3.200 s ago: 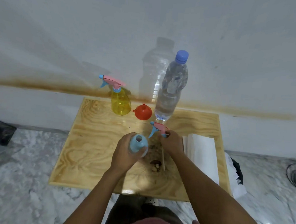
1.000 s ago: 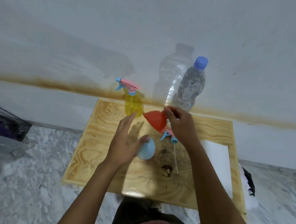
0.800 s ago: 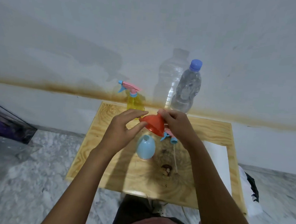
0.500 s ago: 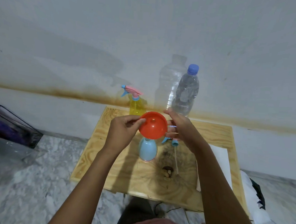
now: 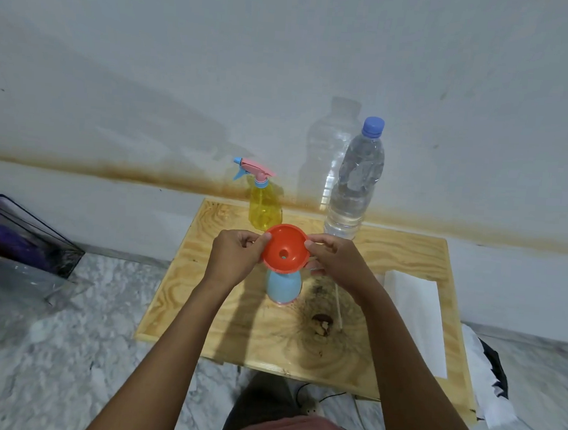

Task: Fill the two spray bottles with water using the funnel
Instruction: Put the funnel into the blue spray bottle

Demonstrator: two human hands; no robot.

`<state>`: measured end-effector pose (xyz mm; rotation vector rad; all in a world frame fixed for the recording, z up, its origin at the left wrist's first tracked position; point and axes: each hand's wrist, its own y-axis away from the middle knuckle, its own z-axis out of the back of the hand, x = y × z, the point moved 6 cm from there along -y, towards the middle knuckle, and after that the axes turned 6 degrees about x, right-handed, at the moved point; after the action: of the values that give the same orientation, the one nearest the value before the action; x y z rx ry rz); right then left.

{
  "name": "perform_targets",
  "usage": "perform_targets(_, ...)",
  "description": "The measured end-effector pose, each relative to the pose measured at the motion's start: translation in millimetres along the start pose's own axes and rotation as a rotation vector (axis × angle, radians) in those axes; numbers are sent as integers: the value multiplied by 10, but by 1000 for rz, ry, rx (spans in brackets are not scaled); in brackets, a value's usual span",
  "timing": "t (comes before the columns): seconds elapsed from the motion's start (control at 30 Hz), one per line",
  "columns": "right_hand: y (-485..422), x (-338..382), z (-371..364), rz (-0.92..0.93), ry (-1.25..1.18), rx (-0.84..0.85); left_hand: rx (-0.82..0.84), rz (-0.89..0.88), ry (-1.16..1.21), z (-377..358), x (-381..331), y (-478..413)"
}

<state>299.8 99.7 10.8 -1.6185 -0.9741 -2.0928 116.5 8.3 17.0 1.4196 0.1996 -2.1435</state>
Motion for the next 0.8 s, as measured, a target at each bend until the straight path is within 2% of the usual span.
perform_targets(0.33,-113,-267,-44,-49,82,-85,9,92,-48,-139,207,-83)
perform_targets(0.63,-180,-278,-30,14,114,-140,-39,2,-20,-150,217,-93)
perform_targets(0.8,-197,-295,-33,18,160,-130,-32,23,-5,-168,235,-85)
